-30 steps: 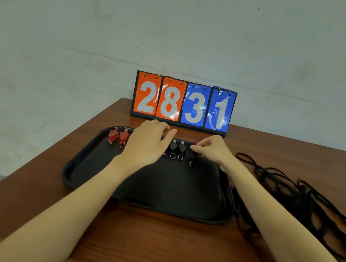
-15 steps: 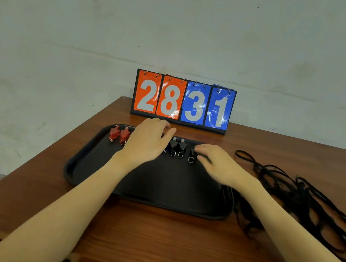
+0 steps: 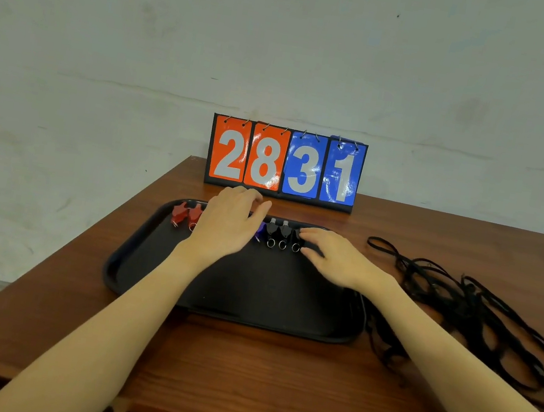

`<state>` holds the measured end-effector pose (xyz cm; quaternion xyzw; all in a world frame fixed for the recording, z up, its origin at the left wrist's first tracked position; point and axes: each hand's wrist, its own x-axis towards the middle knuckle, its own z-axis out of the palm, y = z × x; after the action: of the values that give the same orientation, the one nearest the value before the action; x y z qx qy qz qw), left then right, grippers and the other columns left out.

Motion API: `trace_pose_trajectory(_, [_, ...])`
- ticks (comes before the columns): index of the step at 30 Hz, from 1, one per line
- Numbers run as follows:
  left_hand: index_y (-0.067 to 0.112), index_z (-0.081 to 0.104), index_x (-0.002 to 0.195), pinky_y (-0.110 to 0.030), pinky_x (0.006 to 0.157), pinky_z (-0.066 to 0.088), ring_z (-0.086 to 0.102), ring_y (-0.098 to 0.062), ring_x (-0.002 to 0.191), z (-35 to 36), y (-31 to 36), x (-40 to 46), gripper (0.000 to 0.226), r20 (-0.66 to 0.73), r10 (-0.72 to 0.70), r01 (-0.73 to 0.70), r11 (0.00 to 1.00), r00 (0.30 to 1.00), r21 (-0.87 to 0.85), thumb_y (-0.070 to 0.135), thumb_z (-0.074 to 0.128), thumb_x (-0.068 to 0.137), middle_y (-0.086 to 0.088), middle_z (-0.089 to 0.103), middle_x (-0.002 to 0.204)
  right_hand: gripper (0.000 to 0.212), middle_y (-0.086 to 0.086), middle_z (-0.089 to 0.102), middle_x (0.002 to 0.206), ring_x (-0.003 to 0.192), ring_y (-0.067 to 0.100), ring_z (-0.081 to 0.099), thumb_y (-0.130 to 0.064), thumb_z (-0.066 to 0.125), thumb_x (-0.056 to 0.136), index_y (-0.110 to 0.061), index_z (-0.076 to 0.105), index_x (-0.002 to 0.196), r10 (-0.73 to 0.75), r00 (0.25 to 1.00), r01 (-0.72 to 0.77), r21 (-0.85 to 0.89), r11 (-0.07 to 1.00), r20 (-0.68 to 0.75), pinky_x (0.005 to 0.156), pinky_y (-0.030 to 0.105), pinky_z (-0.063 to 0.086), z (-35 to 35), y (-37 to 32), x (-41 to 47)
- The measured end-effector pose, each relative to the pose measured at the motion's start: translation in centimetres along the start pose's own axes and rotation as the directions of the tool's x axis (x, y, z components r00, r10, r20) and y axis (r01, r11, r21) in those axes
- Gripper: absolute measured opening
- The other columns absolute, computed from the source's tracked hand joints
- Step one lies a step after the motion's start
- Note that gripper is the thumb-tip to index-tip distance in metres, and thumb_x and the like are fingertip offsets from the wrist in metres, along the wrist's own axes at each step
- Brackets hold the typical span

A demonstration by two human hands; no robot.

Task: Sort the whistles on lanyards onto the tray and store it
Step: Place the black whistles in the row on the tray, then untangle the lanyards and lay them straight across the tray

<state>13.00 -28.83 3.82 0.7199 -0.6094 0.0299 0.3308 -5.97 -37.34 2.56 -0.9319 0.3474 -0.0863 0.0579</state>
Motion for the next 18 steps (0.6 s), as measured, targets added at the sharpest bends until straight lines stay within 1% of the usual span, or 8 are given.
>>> trace_pose_trajectory(5, [0.015, 0.057, 0.126, -0.030, 0.097, 0.043, 0.055, -0.017, 0.116, 0.1, 0.2, -0.2, 0.039, 0.013, 0.013, -0.013, 1.000, 1.000, 0.001, 0.039, 0.042, 0.099, -0.004, 0.061, 0.125, 0.042, 0.002, 0.045, 0.146, 0.135, 0.018, 0.040, -0.026, 0.046, 0.100, -0.013, 0.046, 0.140, 0.010, 1.000, -0.010, 0.026, 1.000, 0.001, 0.111, 0.038, 0.035, 0.2, 0.1, 0.2])
trace_pose_trajectory(7, [0.015, 0.057, 0.126, -0.030, 0.097, 0.043, 0.055, -0.017, 0.115, 0.0, 0.3, -0.2, 0.039, 0.015, 0.022, -0.022, 1.000, 1.000, 0.001, 0.039, 0.042, 0.099, -0.004, 0.061, 0.124, 0.042, 0.002, 0.045, 0.146, 0.135, 0.018, 0.040, -0.026, 0.046, 0.099, -0.014, 0.046, 0.139, 0.021, 1.000, -0.021, 0.046, 0.999, -0.007, 0.111, 0.040, 0.035, -0.1, 0.1, 0.1])
trace_pose_trajectory(9, [0.015, 0.057, 0.126, -0.031, 0.096, 0.043, 0.055, -0.017, 0.115, 0.1, 0.2, -0.2, 0.039, 0.013, 0.029, -0.029, 1.000, 0.999, 0.000, 0.039, 0.043, 0.099, -0.004, 0.061, 0.124, 0.043, 0.002, 0.044, 0.147, 0.135, 0.017, 0.040, -0.026, 0.048, 0.098, -0.015, 0.046, 0.139, 0.036, 0.998, -0.031, 0.086, 0.996, -0.050, 0.112, 0.041, 0.034, -0.7, 0.3, -0.4])
trace_pose_trajectory(11, [0.015, 0.057, 0.126, -0.031, 0.096, 0.043, 0.055, -0.017, 0.115, 0.3, 0.2, -0.2, 0.038, 0.016, 0.040, -0.040, 0.999, 0.999, -0.001, 0.038, 0.044, 0.099, -0.004, 0.061, 0.123, 0.042, 0.004, 0.046, 0.144, 0.132, 0.018, 0.043, -0.024, 0.050, 0.098, -0.014, 0.046, 0.138, 0.050, 0.991, -0.035, 0.129, 0.991, -0.120, 0.111, 0.036, 0.034, -1.6, 0.9, -1.4])
trace_pose_trajectory(13, [0.015, 0.058, 0.125, -0.032, 0.097, 0.044, 0.055, -0.016, 0.114, 0.5, 0.4, -0.3, 0.038, 0.028, 0.066, -0.066, 0.998, 0.997, 0.003, 0.038, 0.045, 0.098, -0.003, 0.062, 0.122, 0.041, 0.004, 0.050, 0.139, 0.128, 0.018, 0.047, -0.022, 0.051, 0.097, -0.012, 0.048, 0.136, 0.083, 0.982, -0.054, 0.168, 0.984, -0.170, 0.106, 0.030, 0.036, -2.4, 1.9, -2.9])
trace_pose_trajectory(15, [0.016, 0.058, 0.125, -0.033, 0.098, 0.046, 0.055, -0.015, 0.113, 0.7, 0.8, -0.7, 0.037, 0.047, 0.116, -0.116, 0.993, 0.992, -0.002, 0.038, 0.047, 0.097, -0.002, 0.062, 0.121, 0.038, 0.003, 0.054, 0.133, 0.119, 0.015, 0.052, -0.022, 0.053, 0.096, -0.012, 0.052, 0.133, 0.131, 0.971, -0.088, 0.207, 0.974, -0.201, 0.097, 0.024, 0.040, -3.1, 3.3, -4.6])
trace_pose_trajectory(16, [0.017, 0.058, 0.126, -0.033, 0.099, 0.046, 0.055, -0.014, 0.113, 0.8, 1.2, -0.9, 0.037, 0.056, 0.148, -0.148, 0.989, 0.987, -0.007, 0.037, 0.048, 0.097, -0.001, 0.062, 0.122, 0.034, 0.002, 0.058, 0.127, 0.111, 0.013, 0.055, -0.022, 0.055, 0.095, -0.014, 0.056, 0.128, 0.160, 0.964, -0.110, 0.229, 0.967, -0.211, 0.090, 0.021, 0.042, -3.4, 4.0, -5.5])
trace_pose_trajectory(18, [0.018, 0.056, 0.128, -0.031, 0.099, 0.043, 0.054, -0.013, 0.115, 1.0, 2.2, -1.6, 0.036, 0.074, 0.229, -0.229, 0.973, 0.971, -0.004, 0.035, 0.050, 0.096, 0.000, 0.061, 0.123, 0.022, -0.002, 0.066, 0.107, 0.091, 0.008, 0.060, -0.021, 0.061, 0.091, -0.017, 0.065, 0.112, 0.224, 0.952, -0.156, 0.299, 0.941, -0.210, 0.076, 0.015, 0.043, -3.8, 5.1, -7.3])
